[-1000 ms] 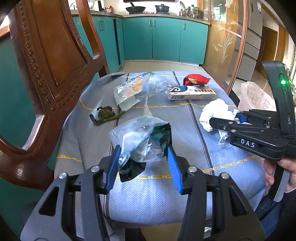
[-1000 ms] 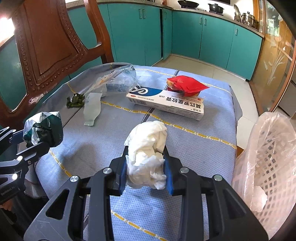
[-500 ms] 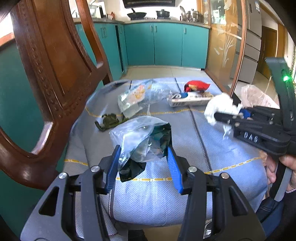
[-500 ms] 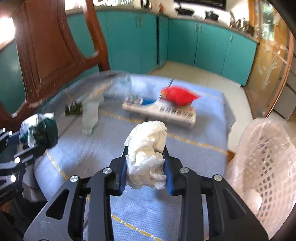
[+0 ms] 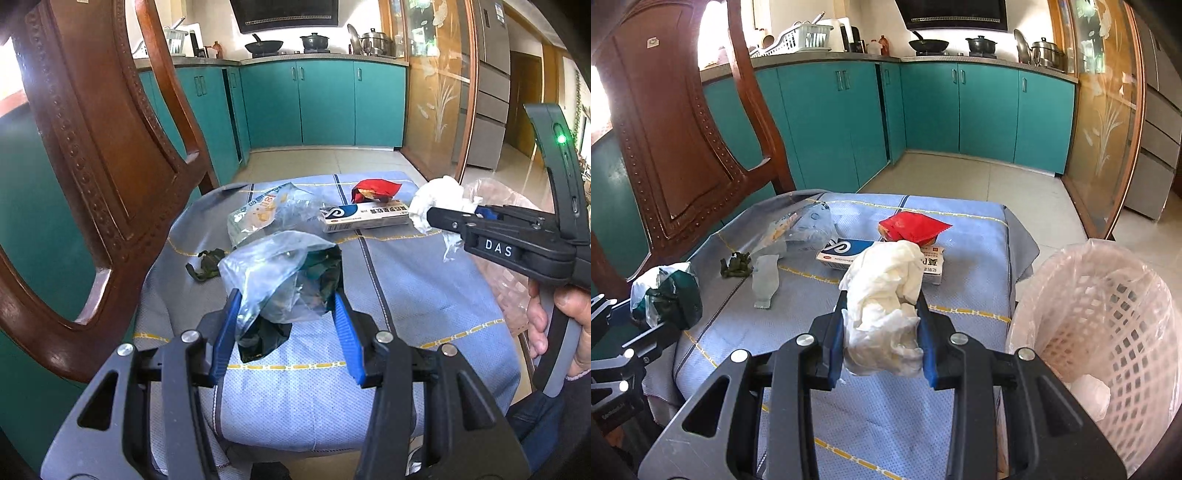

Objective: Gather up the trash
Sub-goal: 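Hold the wrapper in the left tool and the tissue in the right tool above the table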

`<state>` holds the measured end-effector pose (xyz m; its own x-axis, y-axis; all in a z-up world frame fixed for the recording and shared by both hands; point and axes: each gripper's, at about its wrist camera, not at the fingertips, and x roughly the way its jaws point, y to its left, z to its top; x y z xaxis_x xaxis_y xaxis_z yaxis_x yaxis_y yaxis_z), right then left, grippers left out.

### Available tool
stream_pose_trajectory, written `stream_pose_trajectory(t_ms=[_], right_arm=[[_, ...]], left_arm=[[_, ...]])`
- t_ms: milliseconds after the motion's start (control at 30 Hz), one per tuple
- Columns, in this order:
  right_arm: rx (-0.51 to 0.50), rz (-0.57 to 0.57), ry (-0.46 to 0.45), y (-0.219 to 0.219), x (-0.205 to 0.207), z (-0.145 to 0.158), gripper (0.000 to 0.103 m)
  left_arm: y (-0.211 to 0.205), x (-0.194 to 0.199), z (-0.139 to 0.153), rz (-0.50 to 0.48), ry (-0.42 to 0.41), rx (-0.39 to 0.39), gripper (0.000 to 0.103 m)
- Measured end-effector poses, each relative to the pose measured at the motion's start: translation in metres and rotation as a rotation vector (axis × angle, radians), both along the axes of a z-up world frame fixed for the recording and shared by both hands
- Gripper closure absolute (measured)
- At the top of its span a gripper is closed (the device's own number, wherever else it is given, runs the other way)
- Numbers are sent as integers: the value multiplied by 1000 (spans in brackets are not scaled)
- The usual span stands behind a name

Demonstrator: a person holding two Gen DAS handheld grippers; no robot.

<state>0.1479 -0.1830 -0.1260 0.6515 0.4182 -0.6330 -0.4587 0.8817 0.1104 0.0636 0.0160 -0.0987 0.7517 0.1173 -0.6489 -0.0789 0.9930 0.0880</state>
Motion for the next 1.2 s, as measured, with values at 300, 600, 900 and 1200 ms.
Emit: stream_pose_trajectory(t_ms=[300,600,900,1200], right_arm=[[-31,15,9,7,0,-5,69],[-52,27,14,12,-2,-9,69],[-61,32,14,14,-2,-10,69],[-70,40,18,15,-2,-12,69]], left_arm=[[2,-3,-1,1,4,1,53],[3,-2,-4,6,8,1,53],[4,0,-7,5,16,-1,53],[4,0,-6,5,16,-1,53]])
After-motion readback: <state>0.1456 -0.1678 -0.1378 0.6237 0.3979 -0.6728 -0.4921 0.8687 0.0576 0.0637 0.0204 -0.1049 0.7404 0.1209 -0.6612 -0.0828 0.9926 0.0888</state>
